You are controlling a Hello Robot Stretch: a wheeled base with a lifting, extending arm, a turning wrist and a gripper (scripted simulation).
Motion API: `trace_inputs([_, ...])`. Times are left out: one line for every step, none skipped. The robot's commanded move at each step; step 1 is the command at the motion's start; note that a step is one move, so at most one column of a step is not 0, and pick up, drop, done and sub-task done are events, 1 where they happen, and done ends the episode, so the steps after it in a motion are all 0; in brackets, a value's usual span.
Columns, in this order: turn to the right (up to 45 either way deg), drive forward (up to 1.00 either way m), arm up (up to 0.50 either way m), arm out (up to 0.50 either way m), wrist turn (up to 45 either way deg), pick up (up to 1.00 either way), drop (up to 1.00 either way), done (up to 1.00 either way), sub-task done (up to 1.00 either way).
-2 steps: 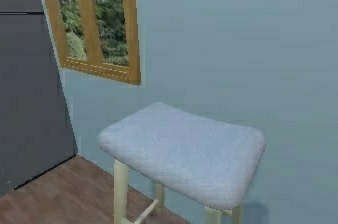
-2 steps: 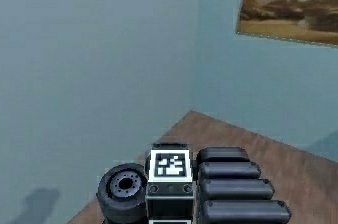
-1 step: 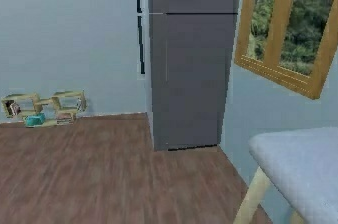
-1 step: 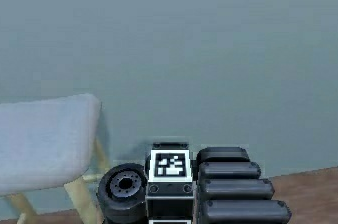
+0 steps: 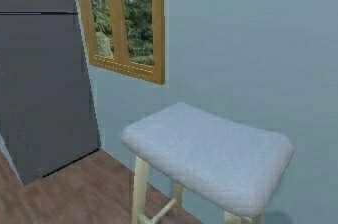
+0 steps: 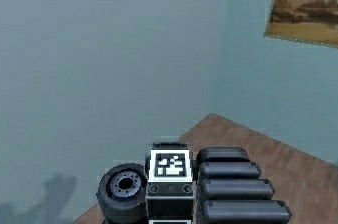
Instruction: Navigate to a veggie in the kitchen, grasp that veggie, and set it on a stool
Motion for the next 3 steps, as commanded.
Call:
trace_inputs([3.0, 0.00, 0.00, 0.00, 0.0, 0.00, 0.00, 0.00, 0.00])
trace_inputs([-33.0, 0.00, 0.00, 0.00, 0.0, 0.00, 0.00, 0.00, 0.00])
trace_inputs([45.0, 0.00, 0.00, 0.00, 0.0, 0.00, 0.00, 0.00, 0.00])
